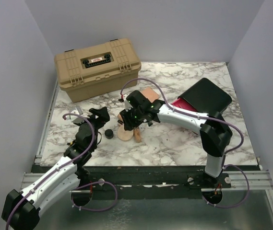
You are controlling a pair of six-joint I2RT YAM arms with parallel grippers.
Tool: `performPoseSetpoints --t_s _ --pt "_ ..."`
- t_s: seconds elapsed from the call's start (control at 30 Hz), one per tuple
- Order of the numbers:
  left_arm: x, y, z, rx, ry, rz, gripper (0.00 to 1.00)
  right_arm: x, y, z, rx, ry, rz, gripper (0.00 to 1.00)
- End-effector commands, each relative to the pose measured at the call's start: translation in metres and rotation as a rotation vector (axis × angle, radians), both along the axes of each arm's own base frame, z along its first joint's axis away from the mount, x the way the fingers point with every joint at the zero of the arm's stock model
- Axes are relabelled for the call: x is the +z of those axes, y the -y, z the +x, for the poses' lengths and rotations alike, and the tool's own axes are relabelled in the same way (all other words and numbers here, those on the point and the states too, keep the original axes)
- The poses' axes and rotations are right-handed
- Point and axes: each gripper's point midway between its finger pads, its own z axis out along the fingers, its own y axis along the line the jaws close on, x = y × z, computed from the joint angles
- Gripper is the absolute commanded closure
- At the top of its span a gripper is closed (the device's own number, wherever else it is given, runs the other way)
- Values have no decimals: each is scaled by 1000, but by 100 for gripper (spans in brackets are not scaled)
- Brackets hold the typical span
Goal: Organize the makeup
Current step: Pick up the makeup tool from the center of the board.
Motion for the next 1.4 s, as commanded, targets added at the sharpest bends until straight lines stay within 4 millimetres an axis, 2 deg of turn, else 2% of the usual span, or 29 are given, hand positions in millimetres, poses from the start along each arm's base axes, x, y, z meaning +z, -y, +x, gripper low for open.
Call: performPoseSetpoints --t_s 0.0,0.13,0.23,0.37,0.57,0.7,0.8,0.9,1.1,1.37 --pt "-3 -10 -6 30 2 -23 19 -30 12 10 -86 -14 -158 53" --pt "-5 -14 -7 45 2 -27 19 -49 22 16 -128 -20 -252 53" --pt "-6 -14 -7 46 1 -29 19 -55 27 20 -154 -12 -287 53" --pt "-7 -13 -6 46 -4 -26 19 -57 23 21 -146 -16 -277 53" --pt "-9 -12 -5 41 -10 -27 19 -51 18 19 -134 -25 -248 54" --pt "-11 -12 -5 42 -12 -28 19 -33 16 22 -138 9 -211 54" --pt "-10 -12 -5 43 -10 -36 19 -23 8 20 -120 23 -132 54" --pt "-7 -10 -4 32 -3 -48 19 -29 3 19 -121 2 -124 54" --pt "-6 -10 -4 34 -7 -37 18 -53 0 17 -111 -55 -177 55" --pt "-5 -7 -1 28 -7 -46 18 -64 -2 20 -111 -62 -196 56"
